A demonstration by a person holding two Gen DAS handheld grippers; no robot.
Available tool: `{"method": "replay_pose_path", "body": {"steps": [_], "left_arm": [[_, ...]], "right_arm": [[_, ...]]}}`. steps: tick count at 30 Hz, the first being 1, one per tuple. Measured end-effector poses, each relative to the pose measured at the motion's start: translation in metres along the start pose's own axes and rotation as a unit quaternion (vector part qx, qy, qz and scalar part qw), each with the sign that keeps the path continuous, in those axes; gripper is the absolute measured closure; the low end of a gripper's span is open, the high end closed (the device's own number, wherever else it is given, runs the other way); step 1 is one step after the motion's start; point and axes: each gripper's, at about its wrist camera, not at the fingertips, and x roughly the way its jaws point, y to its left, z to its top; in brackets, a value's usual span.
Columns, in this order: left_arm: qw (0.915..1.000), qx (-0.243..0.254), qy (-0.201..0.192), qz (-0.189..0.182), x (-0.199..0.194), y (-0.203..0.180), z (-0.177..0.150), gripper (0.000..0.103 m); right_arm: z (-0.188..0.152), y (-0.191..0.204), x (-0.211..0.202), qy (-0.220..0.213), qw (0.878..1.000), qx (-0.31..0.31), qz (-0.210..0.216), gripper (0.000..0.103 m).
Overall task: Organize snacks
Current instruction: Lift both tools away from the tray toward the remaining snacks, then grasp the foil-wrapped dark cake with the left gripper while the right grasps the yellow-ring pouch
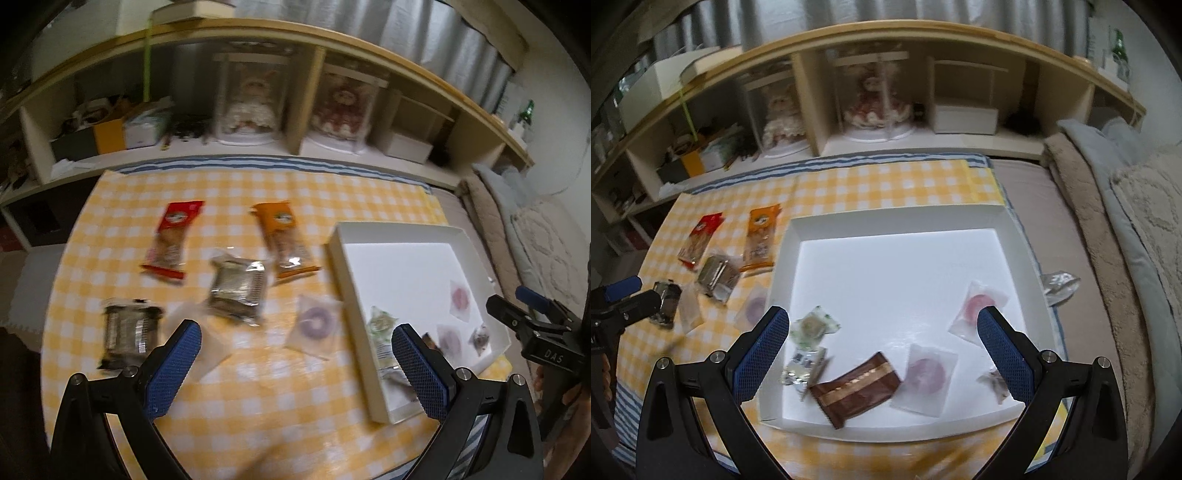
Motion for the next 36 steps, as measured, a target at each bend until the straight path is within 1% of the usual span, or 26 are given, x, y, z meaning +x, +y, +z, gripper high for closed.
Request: {"method": "replay_pose_path", "body": {"steps": [10,14,19,21,23,26,29,31,33,36], "left_arm": [[0.9991,-0.034,-0.013,0.023,-0.034,0.049,-0.018,0.000],[0.9980,-0.052,-0.017,0.030,-0.040,0.069,-0.025,0.000],[0.9962,-0.070,-0.017,0.048,-0.042,0.095,-0.027,0.000],[0.9950,-0.082,-0.016,0.054,-0.040,0.104,-0.026,0.000],[0.9936,-0.090,-0.012,0.067,-0.036,0.113,-0.023,0.000],[0.9924,-0.088,-0.009,0.086,-0.027,0.121,-0.019,0.000],[0.9938,-0.080,-0.009,0.077,-0.016,0.126,-0.017,0.000],[0.9948,-0.078,-0.003,0.065,-0.006,0.132,-0.016,0.000],[0.9954,-0.077,-0.002,0.058,0.003,0.139,-0.013,0.000],[0.9954,-0.080,0.003,0.052,0.016,0.150,-0.010,0.000]], "right_arm": [[-0.006,0.048,0.011,0.010,0.999,-0.021,0.036,0.000],[-0.010,0.068,0.016,0.011,0.998,-0.035,0.054,0.000],[-0.015,0.092,0.021,0.011,0.995,-0.046,0.084,0.000],[-0.017,0.104,0.022,0.005,0.995,-0.052,0.087,0.000],[-0.019,0.116,0.021,-0.011,0.994,-0.060,0.092,0.000],[-0.022,0.134,0.020,-0.026,0.991,-0.074,0.105,0.000],[-0.027,0.150,0.024,-0.039,0.987,-0.086,0.132,0.000],[-0.033,0.162,0.025,-0.065,0.982,-0.103,0.146,0.000],[-0.037,0.178,0.030,-0.077,0.979,-0.129,0.138,0.000],[-0.042,0.203,0.044,-0.071,0.975,-0.157,0.142,0.000]]}}
